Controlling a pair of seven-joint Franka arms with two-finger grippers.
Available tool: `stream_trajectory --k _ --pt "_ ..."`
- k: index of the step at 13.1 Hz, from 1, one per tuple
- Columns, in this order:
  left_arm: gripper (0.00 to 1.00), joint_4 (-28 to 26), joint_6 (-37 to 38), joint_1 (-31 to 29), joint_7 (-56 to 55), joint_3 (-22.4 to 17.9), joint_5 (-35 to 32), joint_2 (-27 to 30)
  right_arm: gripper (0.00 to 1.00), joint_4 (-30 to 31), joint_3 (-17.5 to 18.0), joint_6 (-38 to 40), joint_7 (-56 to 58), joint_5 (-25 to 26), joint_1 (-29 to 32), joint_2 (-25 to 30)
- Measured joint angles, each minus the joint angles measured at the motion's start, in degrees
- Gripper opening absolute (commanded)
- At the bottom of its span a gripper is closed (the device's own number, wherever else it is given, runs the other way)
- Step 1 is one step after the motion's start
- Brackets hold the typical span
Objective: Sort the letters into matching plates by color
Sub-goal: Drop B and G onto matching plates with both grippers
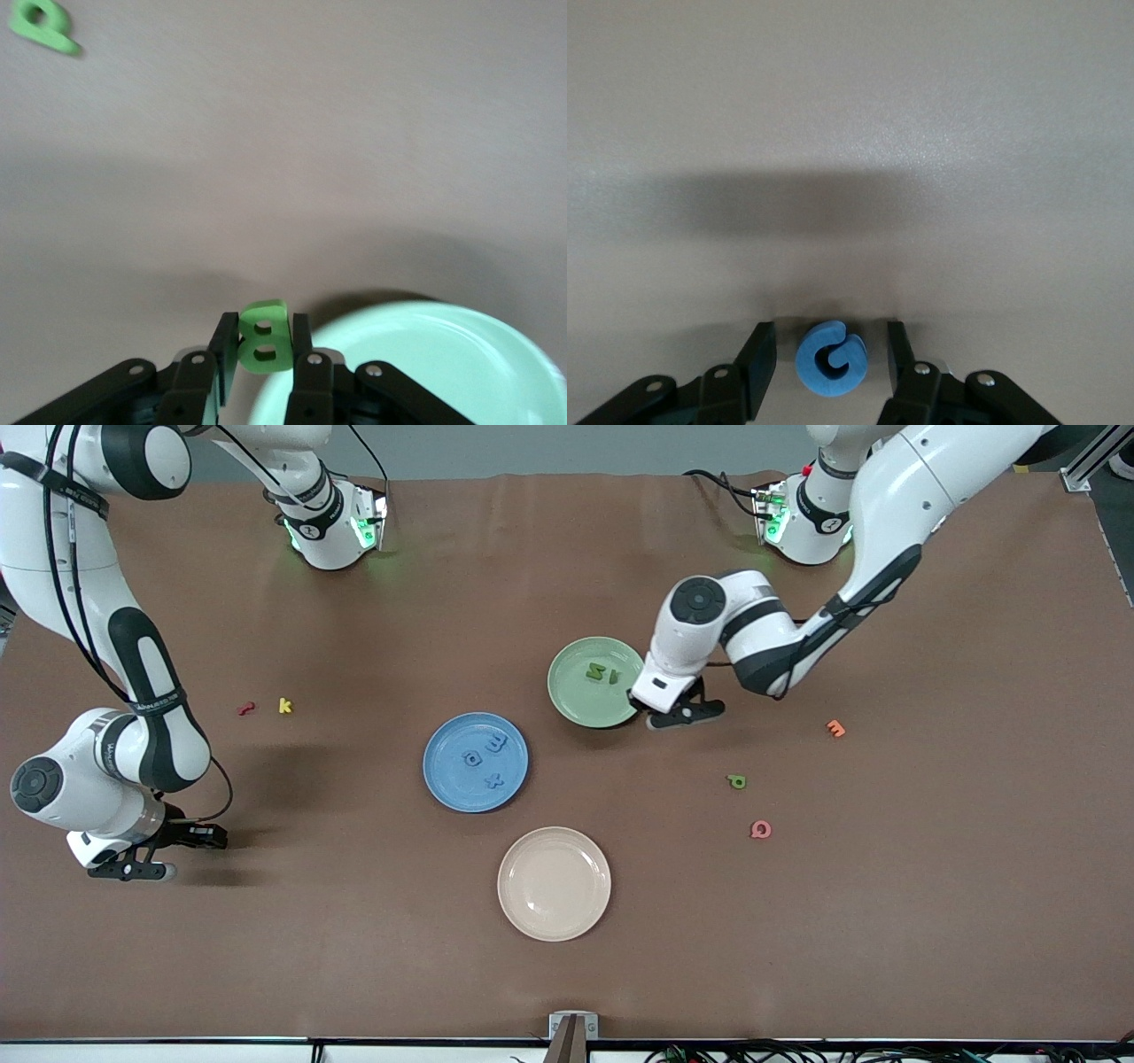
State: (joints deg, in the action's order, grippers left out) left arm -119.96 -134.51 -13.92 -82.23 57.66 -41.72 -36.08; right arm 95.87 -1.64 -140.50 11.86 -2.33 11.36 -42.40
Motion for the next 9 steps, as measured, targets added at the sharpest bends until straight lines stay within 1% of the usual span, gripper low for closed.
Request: stream_trajectory --k 1,2,4,6,8,9 --pt "0.12 1.4 0.7 2.0 -1.3 0.0 0.8 0.0 0.06 0.0 0.0 0.0 0.0 0.0 0.0 -0.1" --pt "0.12 2.7 1.3 3.8 -2.4 -0.1 1.5 0.0 0.01 -0.2 -0.1 0.0 0.0 0.0 0.2 0.0" --pt "0.13 4.8 2.0 7.4 -4.4 -1.2 2.0 -0.2 0.0 -0.3 0.0 0.0 0.0 0.0 0.3 -0.1" --pt "0.14 6.9 2.0 12.1 -5.7 -4.3 2.2 -0.6 0.0 -0.5 0.7 0.9 -1.4 -0.1 0.0 0.0" --pt "0.16 9.1 2.0 16.6 -6.7 -7.7 2.3 -1.9 0.0 -1.2 1.5 6.2 -8.0 -0.1 -1.9 1.1" --pt "0.16 10.2 2.0 18.6 -7.1 -9.4 2.3 -2.7 0.0 -0.9 1.9 8.6 -12.5 -0.1 -3.7 2.8"
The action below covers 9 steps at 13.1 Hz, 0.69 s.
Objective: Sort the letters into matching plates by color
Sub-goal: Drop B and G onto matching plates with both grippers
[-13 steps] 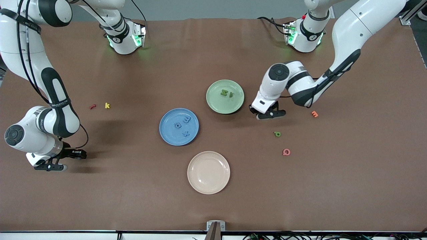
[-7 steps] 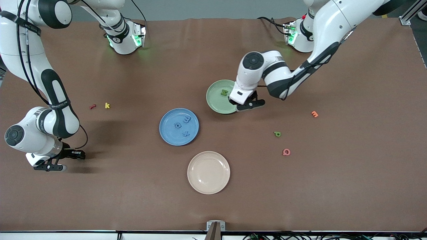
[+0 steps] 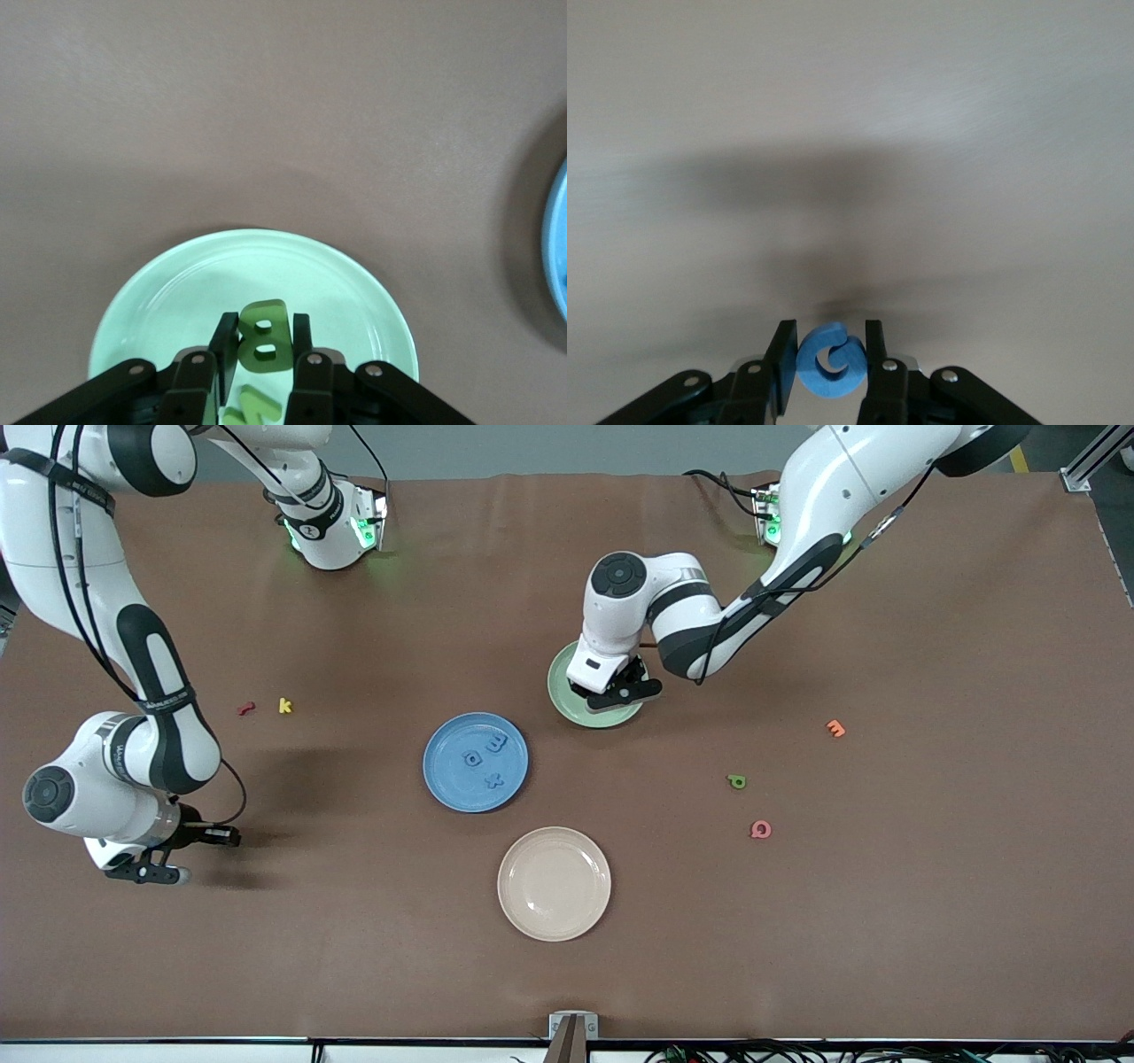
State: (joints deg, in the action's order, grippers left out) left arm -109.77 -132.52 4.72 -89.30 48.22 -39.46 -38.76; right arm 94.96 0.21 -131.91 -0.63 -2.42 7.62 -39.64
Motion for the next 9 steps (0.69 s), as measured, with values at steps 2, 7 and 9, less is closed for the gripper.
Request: stream_trajectory --k 2,7,9 --pt "0.16 1.7 0.0 3.0 -0.6 -2.6 0.0 -1.5 0.0 3.2 0.5 2.3 -11.1 -0.1 -5.4 5.6" --pt "0.86 3.0 0.0 3.7 -0.7 -3.2 0.0 -3.8 0.0 19.6 1.1 -3.2 -44.5 -0.4 -25.3 18.8" --pt "0.99 3.1 0.0 3.7 -0.7 -3.2 0.0 -3.8 0.15 22.1 1.0 -6.2 -55.9 -0.4 -32.8 19.4"
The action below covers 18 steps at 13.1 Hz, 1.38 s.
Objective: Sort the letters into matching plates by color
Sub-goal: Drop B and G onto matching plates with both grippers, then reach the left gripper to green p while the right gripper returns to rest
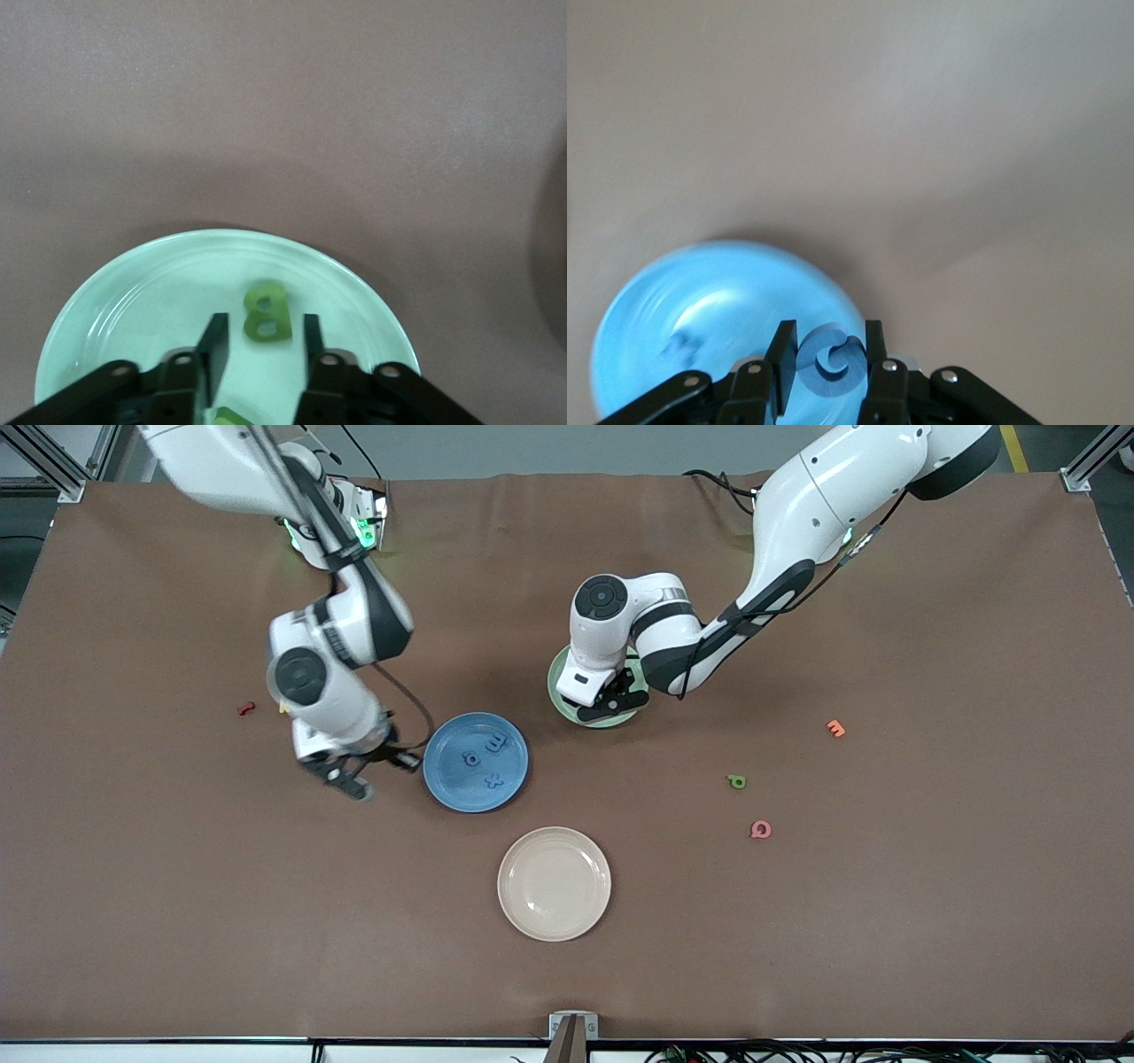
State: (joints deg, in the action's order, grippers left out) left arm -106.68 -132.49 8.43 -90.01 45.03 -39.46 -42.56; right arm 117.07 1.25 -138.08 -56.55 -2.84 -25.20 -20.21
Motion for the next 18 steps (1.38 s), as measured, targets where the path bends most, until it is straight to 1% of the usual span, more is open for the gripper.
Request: stream_trajectory --k 1,2,4,6,9,11,12,16,18 --pt "0.99 0.0 0.0 0.0 0.0 0.0 0.0 0.0 0.46 0.4 0.0 -1.1 -3.8 0.0 -2.6 0.0" --pt "0.99 0.1 0.0 -0.1 0.0 -0.1 0.0 0.0 0.99 0.5 -0.1 -1.7 -6.1 0.0 -4.3 0.0" --pt "0.99 0.1 0.1 -0.7 0.0 -0.2 0.0 0.0 1.0 0.6 -0.2 -1.9 -7.4 0.0 -5.7 0.0" --pt "0.99 -0.1 0.5 -2.3 0.9 -0.1 0.0 0.2 1.0 0.6 -0.4 -1.9 -7.4 0.0 -5.9 0.0" --pt "0.99 -1.8 0.8 -7.1 7.6 0.8 0.0 1.1 1.0 -0.3 -0.9 -0.6 -6.4 0.1 -5.9 0.0" --pt "0.99 -3.8 0.9 -11.1 10.2 1.7 -0.1 1.7 1.0 -3.7 -1.6 6.8 -1.0 0.2 -5.0 0.2" --pt "0.99 -4.6 0.9 -13.0 11.5 2.0 -0.4 1.9 1.0 -6.0 -1.9 11.4 3.2 0.2 -3.5 0.7" --pt "0.99 -5.8 0.9 -19.6 15.4 2.2 -4.3 2.0 1.0 -16.3 -2.5 31.2 24.1 0.3 7.0 4.9" --pt "0.99 -7.0 0.7 -23.1 17.8 2.8 -7.0 2.0 1.0 -22.0 -2.6 40.3 32.3 0.4 11.6 6.3"
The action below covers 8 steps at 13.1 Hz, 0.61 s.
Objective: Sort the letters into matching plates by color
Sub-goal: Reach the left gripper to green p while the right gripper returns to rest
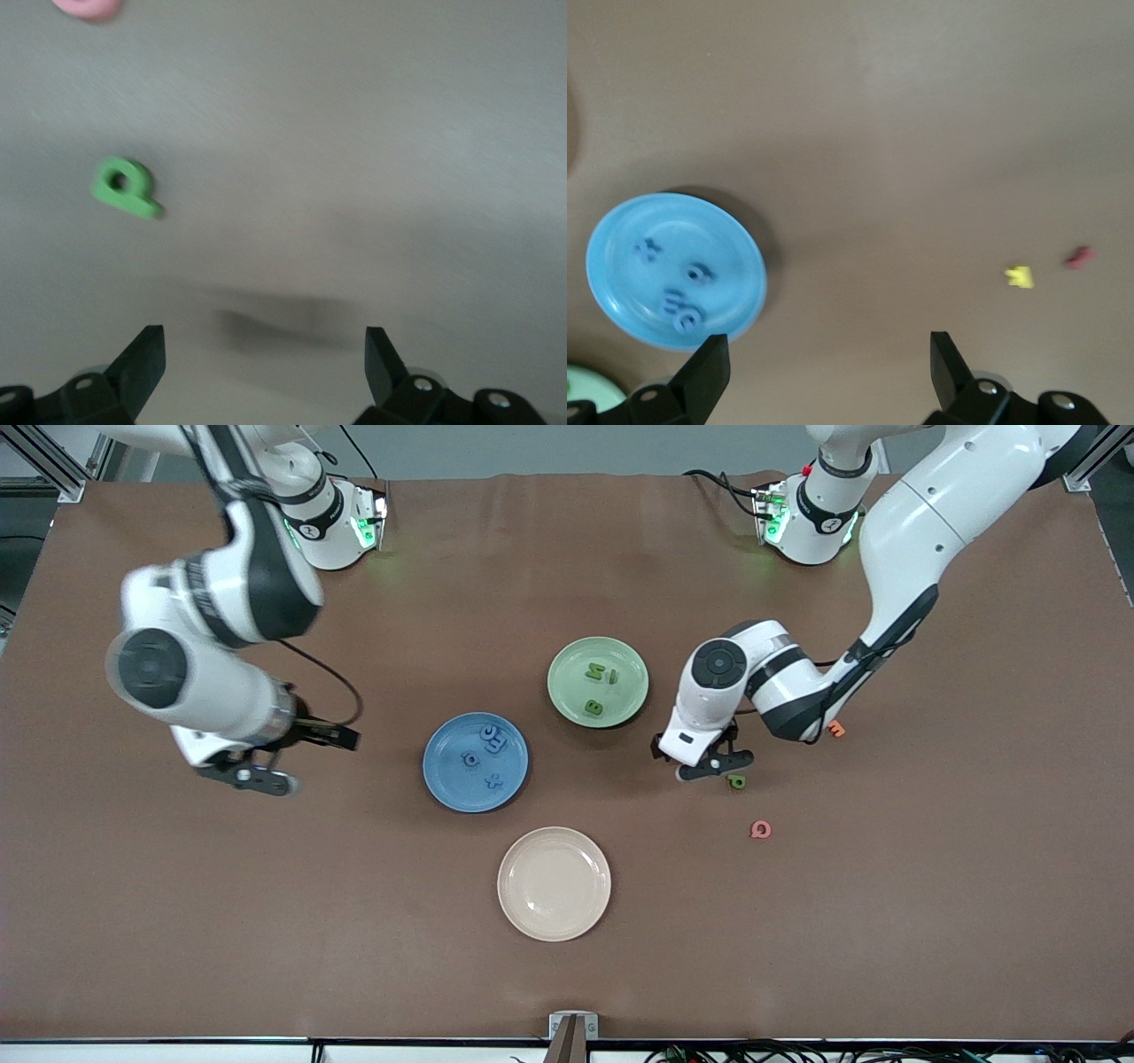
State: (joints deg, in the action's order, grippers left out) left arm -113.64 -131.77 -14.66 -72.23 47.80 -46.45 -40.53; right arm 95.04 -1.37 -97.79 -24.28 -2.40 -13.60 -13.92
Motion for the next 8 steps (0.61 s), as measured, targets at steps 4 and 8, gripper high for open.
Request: stream_trajectory --k 4,8 --pt "0.99 -2.3 -3.6 -7.6 9.4 1.6 -3.8 0.0 1.0 -10.3 0.0 12.6 11.7 1.7 6.7 0.3" --pt "0.99 -4.0 -6.4 -11.8 14.6 1.6 -6.9 0.0 1.0 -14.9 0.0 16.2 18.5 1.9 13.1 0.3"
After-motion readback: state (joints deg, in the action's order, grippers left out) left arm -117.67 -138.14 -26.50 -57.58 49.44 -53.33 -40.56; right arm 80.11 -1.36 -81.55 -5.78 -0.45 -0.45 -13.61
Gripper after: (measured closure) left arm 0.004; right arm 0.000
